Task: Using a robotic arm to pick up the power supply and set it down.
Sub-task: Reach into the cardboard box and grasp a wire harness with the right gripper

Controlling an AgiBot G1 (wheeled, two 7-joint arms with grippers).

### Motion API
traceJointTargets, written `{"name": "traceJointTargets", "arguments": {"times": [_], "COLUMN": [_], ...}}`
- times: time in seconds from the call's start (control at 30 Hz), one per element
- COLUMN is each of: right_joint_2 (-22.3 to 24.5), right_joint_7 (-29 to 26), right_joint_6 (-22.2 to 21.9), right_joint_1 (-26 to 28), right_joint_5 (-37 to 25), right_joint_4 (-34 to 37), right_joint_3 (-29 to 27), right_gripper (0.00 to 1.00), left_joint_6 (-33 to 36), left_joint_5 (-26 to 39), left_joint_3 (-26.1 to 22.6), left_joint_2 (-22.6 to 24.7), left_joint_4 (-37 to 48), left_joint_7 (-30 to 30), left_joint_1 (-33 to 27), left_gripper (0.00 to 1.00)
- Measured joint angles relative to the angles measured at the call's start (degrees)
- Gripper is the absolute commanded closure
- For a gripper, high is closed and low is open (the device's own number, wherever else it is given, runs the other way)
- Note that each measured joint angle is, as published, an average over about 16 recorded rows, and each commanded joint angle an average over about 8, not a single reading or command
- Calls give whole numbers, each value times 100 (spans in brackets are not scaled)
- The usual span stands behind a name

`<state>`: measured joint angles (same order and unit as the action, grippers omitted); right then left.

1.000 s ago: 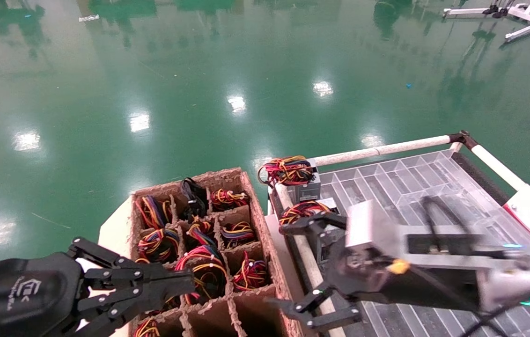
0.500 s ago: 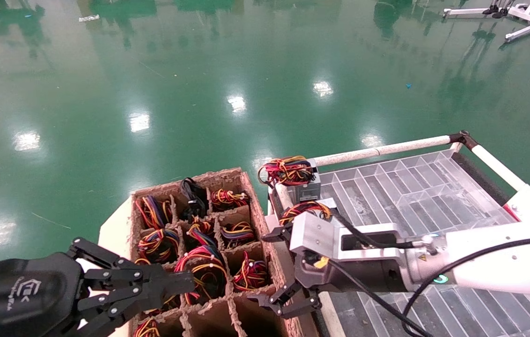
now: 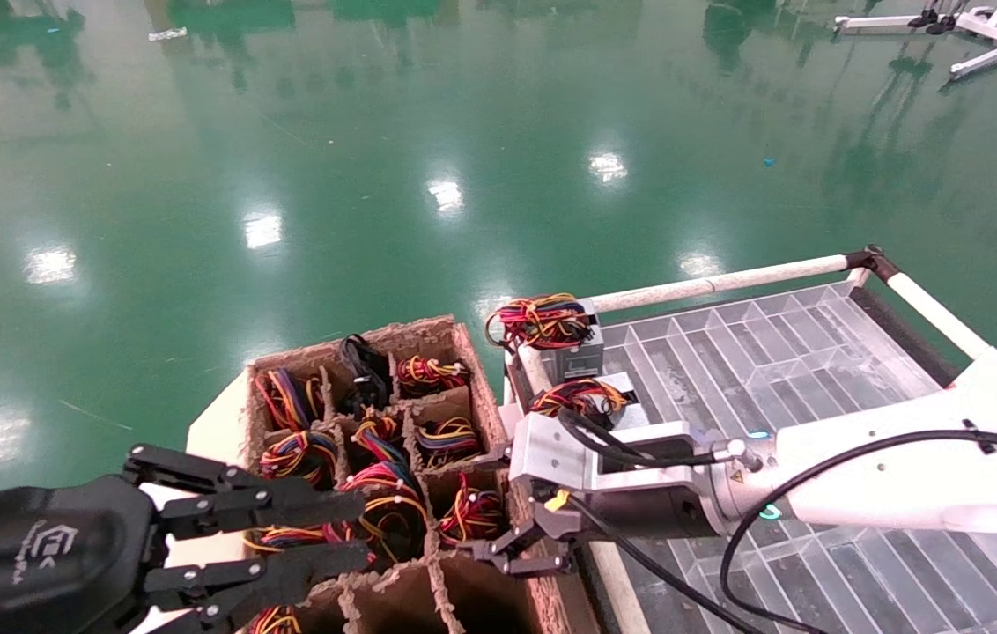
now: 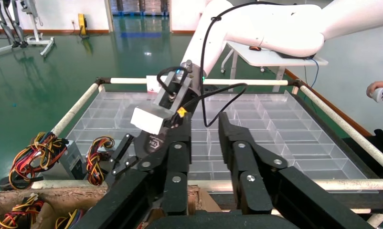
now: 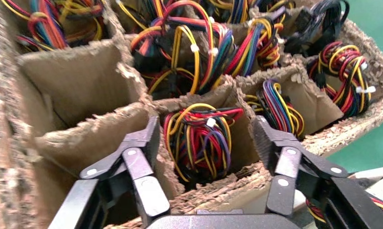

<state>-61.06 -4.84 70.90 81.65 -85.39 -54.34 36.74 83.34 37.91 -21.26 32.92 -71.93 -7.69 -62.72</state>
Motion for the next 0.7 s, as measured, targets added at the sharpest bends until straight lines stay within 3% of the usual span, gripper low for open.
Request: {"name": "traceJointTargets", "arguments": {"times": [0.7], "right_joint_2": [-257], "right_joint_7": [105], "right_joint_6": [-264], "right_joint_1": [59], "right_joint_5": [-170], "right_joint_4": [433], "right_joint_3": [53], "right_gripper": [100], "left_joint_6": [0], "left_joint_5": [0], "left_joint_3": [-1], "left_joint_2": [0], "left_joint_4": [0], "left_joint_7": [0], "left_joint_1": [0], "left_gripper": [0]}}
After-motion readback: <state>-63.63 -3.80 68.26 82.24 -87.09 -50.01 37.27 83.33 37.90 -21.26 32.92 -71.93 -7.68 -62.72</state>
